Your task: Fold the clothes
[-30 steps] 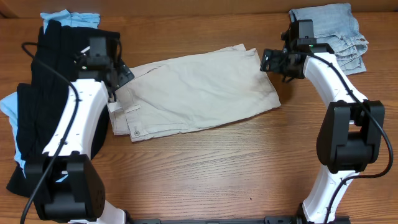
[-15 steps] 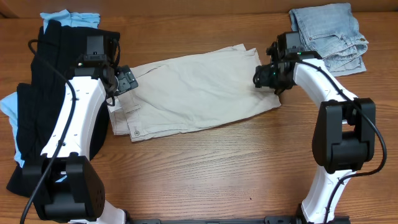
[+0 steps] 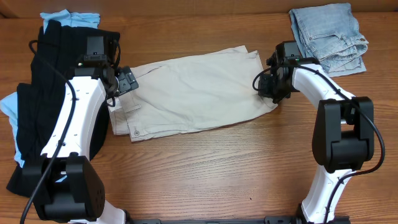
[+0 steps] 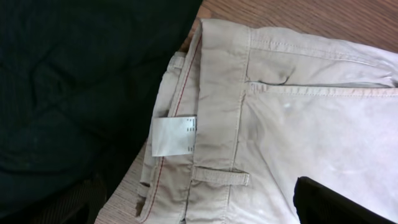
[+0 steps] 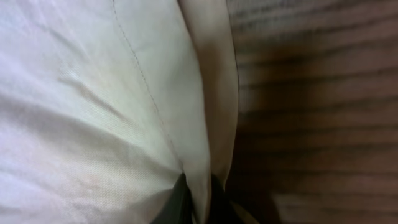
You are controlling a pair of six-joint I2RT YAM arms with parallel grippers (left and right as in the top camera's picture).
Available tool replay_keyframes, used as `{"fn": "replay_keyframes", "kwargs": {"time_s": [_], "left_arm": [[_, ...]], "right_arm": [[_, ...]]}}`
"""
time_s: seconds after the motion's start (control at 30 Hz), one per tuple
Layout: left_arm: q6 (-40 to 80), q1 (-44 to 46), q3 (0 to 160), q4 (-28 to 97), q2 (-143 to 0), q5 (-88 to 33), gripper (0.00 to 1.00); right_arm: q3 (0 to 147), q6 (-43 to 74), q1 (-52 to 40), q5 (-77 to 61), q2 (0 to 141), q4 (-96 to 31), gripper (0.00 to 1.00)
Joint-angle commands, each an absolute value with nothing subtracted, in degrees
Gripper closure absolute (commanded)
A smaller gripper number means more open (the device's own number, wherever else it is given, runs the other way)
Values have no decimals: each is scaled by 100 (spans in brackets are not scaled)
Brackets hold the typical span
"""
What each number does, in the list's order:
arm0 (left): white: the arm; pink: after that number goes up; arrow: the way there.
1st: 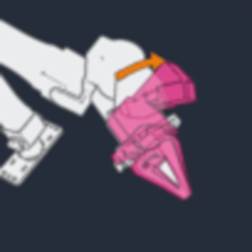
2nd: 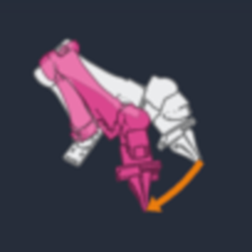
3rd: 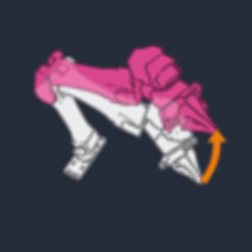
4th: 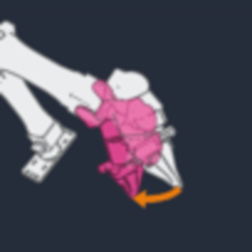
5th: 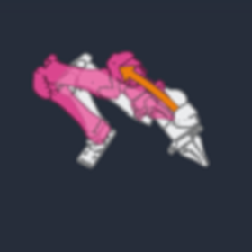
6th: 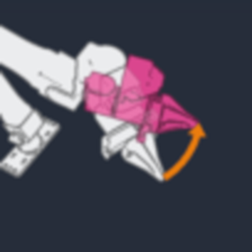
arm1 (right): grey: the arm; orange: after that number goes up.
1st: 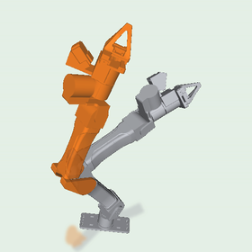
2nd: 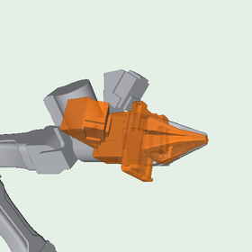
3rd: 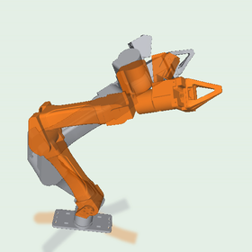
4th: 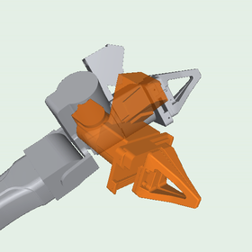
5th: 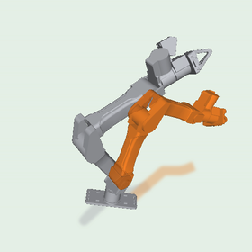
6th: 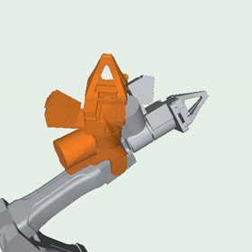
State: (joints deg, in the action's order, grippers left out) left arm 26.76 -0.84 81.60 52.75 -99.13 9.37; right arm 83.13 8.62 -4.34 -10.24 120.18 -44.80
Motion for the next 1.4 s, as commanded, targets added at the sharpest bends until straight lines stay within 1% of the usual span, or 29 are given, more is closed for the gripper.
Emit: {"fn": "replay_keyframes", "kwargs": {"time_s": [0.0, 0.13, 0.33, 0.47, 0.57, 0.63, 0.67, 0.77, 0.8, 0.83, 0.9, 0.93, 1.03, 1.2, 1.37], "left_arm": [[2569, -73, 8265, 5325, -9924, 888, 0], [2569, -73, 8265, 5369, -9924, 886, 0], [2563, -73, 8263, 5424, -9933, 620, 0], [2425, -73, 8217, 5415, -9935, 296, 0], [2335, -71, 8154, 5411, -9946, 290, 0], [2206, -73, 8138, 5393, -9988, 290, 0], [2132, -73, 8138, 5376, -10014, 292, 0], [1721, -84, 8138, 5229, -10086, 314, 0], [1612, -86, 8138, 5183, -10095, 314, 0], [1511, -93, 8138, 5144, -10095, 314, 0], [1365, -113, 8138, 5087, -10097, 309, 0], [1341, -117, 8138, 5078, -10095, 311, 0], [1323, -117, 8138, 5072, -10101, 292, 0], [1232, -117, 8138, 4890, -10339, 274, 0], [484, -117, 8138, 4499, -10860, -421, 0]], "right_arm": [[8219, 1645, -263, -1081, 12020, -4842, 96], [8219, 2102, 141, -1085, 11933, -5433, 96], [8217, 2123, 797, -1083, 11793, -6193, 96], [8217, 1837, 1026, -1085, 11636, -6482, 96], [8219, 1599, 1057, -1087, 11384, -6622, 96], [8219, 1470, 1057, -1081, 11133, -6659, 94], [8219, 1452, 1057, -1081, 10967, -6665, 90], [8250, 1420, 1057, -1079, 10567, -6661, 56], [8278, 1356, 1057, -1079, 10468, -6663, 42], [8322, 1343, 1057, -1035, 10379, -6665, 33], [8366, 1343, 1059, -958, 10296, -6635, 21], [8370, 1321, 1057, -954, 10287, -6591, 19], [8353, 1188, 1039, -982, 10298, -6383, 19], [8256, 1197, 873, -1009, 10298, -6031, 21], [7968, 1194, 707, -1015, 10298, -5741, 22]]}}
